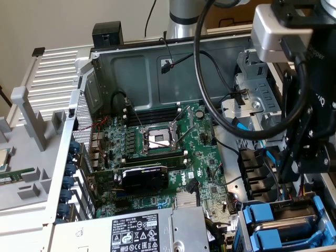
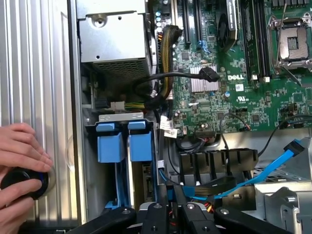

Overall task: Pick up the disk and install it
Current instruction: 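Insert the first disk wire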

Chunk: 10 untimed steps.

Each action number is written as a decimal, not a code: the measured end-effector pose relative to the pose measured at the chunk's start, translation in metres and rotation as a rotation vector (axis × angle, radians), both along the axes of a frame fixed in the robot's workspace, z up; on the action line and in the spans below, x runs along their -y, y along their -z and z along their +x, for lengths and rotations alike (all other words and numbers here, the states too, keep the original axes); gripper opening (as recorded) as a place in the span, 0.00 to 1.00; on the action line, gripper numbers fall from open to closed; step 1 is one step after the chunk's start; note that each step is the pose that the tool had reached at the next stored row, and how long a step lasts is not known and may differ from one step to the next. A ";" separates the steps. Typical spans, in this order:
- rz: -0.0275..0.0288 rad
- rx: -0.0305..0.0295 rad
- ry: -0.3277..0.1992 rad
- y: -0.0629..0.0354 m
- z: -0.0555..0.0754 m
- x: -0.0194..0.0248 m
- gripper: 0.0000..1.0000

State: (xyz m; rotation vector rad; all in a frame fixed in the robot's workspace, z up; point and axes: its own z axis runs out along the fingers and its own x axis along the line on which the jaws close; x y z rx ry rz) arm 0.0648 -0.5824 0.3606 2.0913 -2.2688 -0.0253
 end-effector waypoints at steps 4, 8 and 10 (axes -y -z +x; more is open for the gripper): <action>-0.0206 0.0064 0.000 -0.0001 -0.003 -0.0034 0.16; -0.0432 0.0202 0.000 -0.0016 -0.005 -0.0061 0.16; -0.0513 0.0295 0.000 -0.0031 -0.006 -0.0070 0.16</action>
